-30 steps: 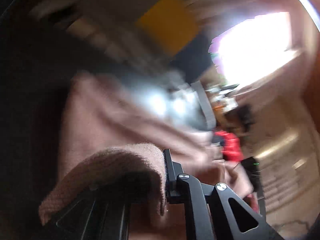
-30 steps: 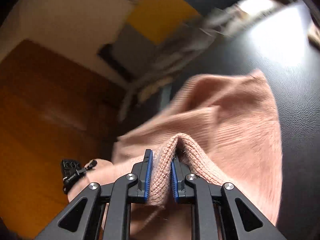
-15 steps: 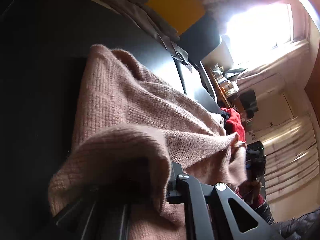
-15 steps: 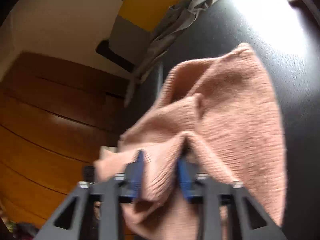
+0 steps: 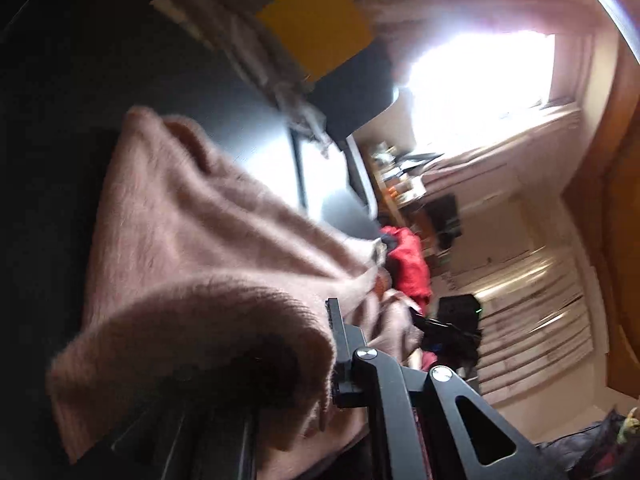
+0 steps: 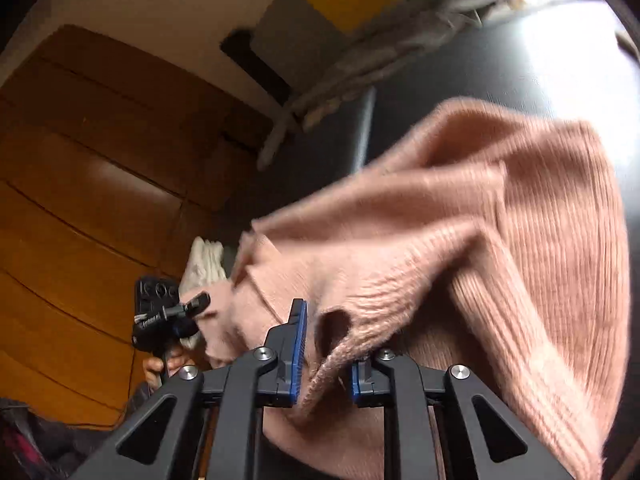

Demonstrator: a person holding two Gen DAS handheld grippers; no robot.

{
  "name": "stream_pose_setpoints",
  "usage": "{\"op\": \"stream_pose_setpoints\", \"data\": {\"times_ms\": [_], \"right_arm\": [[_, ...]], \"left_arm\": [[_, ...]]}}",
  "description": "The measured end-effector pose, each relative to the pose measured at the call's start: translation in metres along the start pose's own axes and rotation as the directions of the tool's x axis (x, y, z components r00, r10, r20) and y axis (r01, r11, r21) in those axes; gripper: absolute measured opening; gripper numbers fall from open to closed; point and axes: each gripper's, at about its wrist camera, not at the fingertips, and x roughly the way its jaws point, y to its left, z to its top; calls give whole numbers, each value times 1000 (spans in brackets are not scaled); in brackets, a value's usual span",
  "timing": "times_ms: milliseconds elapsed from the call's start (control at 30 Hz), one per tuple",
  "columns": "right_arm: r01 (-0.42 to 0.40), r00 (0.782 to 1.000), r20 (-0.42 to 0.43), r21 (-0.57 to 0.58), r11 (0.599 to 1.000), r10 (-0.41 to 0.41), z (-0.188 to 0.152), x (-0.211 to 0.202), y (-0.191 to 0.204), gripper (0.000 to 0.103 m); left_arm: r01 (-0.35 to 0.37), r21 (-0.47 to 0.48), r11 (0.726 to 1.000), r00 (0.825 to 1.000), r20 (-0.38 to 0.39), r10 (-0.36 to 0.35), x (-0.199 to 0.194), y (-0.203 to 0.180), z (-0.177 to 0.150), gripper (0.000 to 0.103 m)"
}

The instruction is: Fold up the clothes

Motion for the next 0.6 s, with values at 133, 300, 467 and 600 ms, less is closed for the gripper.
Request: {"op": "stream_pose_setpoints", "data": {"times_ms": [133,300,467,600], "right_arm": [[-81,979,191,65,995,68,31,-16,-17,15],[-64,965,262,333,941,-27,31,-20,-85,37],[-117,957,290,356,927,9,26,-31,-99,54],[25,965,250,204,979,-77,23,-50,-73,60]], "left_arm": [[38,-53,998,996,87,-34,6,11,32,8],[43,-279,959,996,91,-18,28,60,57,17],[58,-261,964,995,99,-33,14,58,64,21],[-16,-190,982,991,126,40,-14,44,70,23]]}}
